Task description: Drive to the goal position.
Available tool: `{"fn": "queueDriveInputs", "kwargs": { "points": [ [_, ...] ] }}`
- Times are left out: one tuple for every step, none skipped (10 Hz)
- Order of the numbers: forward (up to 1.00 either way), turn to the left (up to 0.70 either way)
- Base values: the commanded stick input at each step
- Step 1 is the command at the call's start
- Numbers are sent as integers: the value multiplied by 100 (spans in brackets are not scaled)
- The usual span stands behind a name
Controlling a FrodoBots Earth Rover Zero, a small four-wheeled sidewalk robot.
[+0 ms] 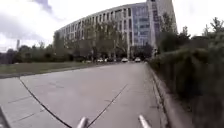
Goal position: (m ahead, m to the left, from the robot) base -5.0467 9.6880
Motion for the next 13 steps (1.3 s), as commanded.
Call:
{"fn": "queueDriveInputs", "kwargs": {
  "points": [
    [70, 35],
    [70, 35],
    [70, 35],
    [58, 44],
    [50, 50],
    [50, 50],
    [50, 50],
    [50, 50],
    [50, 50],
    [50, 50],
    [50, 50],
    [50, 50],
    [50, 50]
  ]
}}
